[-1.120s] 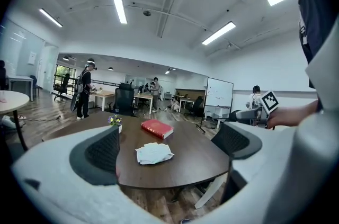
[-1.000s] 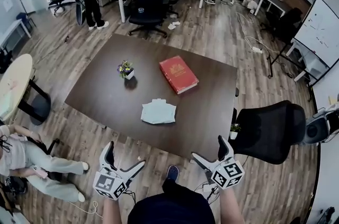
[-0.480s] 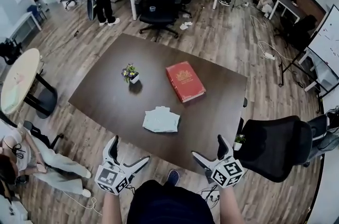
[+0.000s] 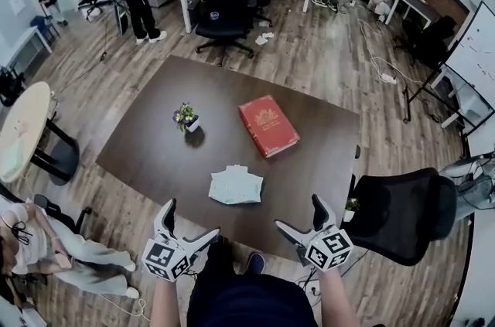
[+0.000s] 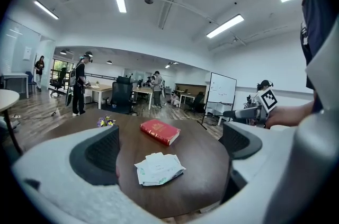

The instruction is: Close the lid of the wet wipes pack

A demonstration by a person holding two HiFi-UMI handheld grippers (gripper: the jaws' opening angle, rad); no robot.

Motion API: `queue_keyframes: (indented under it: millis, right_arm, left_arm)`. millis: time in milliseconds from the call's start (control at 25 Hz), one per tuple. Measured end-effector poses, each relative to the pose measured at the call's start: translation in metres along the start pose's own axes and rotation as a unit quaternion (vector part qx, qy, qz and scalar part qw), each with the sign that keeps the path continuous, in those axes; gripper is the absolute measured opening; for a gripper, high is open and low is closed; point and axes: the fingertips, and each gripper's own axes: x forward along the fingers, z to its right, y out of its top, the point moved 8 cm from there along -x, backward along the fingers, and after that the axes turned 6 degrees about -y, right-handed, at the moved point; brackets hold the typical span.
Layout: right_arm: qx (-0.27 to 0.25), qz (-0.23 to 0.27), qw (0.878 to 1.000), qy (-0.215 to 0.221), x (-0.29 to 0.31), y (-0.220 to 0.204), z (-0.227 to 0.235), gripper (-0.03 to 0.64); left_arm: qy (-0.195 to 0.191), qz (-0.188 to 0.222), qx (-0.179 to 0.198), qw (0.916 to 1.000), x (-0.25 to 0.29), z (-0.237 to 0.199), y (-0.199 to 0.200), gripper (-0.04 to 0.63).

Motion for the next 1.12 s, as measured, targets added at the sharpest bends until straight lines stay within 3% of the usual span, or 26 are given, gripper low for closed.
queue_keyframes:
  millis: [600, 840, 1120]
  right_arm:
    - [0.008, 0.006, 0.999, -0.033, 0.070, 0.007, -0.007, 0.600]
    - [0.010, -0.004, 0.999, -0.033, 0.087, 0.006, -0.008, 0.600]
    - [0.022, -0.011, 0.999, -0.032, 0.095, 0.003, -0.011, 0.600]
  left_arm:
    - [-0.053, -0.053, 0.003, 0.9972, 0.061, -0.088, -0.019, 0.598]
    - [-0.099, -0.121, 0.029, 0.9873, 0.087, -0.097, -0.052, 0.594]
    - [-0.140, -0.157, 0.056, 0.9760, 0.107, -0.096, -0.066, 0.591]
